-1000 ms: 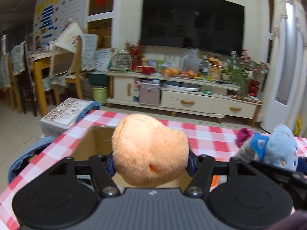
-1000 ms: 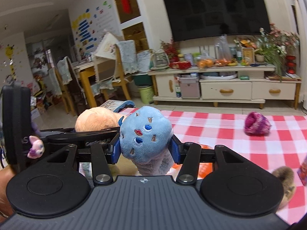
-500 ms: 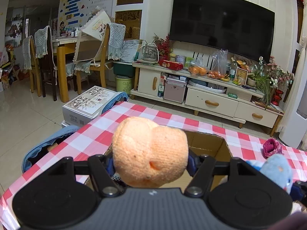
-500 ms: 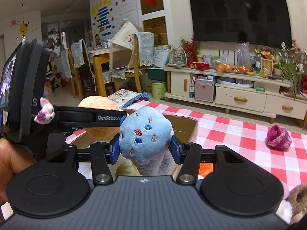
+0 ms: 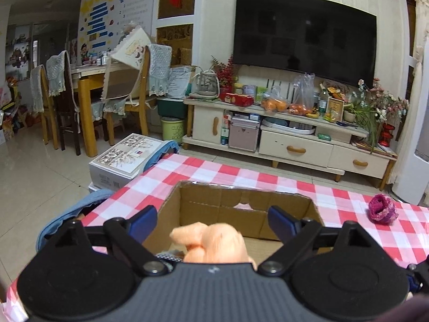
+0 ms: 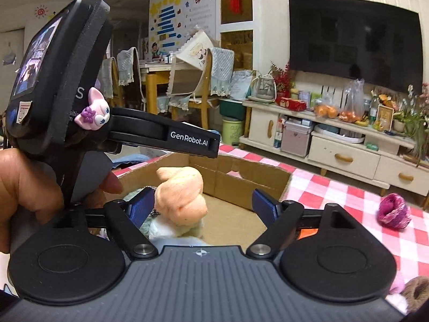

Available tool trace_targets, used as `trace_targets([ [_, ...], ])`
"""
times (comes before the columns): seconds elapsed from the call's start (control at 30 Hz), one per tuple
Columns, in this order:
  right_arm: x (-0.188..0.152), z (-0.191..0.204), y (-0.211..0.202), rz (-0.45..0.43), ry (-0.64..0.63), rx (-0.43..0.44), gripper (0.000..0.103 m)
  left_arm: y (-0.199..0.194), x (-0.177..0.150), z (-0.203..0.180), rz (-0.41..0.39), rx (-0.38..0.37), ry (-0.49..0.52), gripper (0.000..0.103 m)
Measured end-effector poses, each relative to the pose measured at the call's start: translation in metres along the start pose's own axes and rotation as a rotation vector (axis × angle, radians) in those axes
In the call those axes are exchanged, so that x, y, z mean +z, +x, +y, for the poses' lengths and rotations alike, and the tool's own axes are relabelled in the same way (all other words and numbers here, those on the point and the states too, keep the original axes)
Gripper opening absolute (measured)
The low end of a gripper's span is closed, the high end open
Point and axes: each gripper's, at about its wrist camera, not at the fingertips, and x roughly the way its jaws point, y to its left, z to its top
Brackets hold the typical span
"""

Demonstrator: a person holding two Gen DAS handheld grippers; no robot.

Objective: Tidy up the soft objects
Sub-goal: 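Open both tools to drop the plushes into the box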

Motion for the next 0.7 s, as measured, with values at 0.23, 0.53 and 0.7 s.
trace_targets([
  [0.23,-0.002,-0.009,-0.021,-0.012,0.011,-0.072,0.101,-0.001,0.000,-0.006,-0.008,-0.017,0.013,0.091],
  [0.53,-0.008,-0.030,-0.036,-0.014,0.092,-0.139,0.102,-0.004,0.001,-0.021,-0.020,-0.039,0.034,0.093],
  [0.7,-0.013,-0.038,-0.039,-0.015,0.126,-0.162,0.103,-0.004,-0.001,-0.032,-0.021,-0.052,0.053,0.093],
])
